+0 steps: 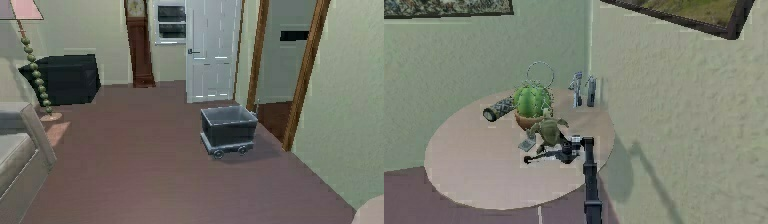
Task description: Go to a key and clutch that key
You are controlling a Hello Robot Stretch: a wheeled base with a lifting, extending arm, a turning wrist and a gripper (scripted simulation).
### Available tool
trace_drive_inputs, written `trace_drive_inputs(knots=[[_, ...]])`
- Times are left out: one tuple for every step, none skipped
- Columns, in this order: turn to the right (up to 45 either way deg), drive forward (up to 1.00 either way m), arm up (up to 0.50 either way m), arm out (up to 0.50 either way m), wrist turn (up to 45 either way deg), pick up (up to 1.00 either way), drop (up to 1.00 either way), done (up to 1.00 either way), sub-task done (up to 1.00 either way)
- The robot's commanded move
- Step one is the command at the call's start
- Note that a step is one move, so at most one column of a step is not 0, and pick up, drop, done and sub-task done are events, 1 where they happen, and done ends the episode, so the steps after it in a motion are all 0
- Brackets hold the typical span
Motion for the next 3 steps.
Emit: trace_drive_inputs(knots=[[0.0,0.00,0.00,0.00,0.0,1.00,0.00,0.00,0.00],[0.0,0.00,0.10,0.00,0.0,0.00,0.00,0.00,0.00],[0.0,0.00,0.00,0.00,0.0,0.00,0.00,1.00,0.00]])
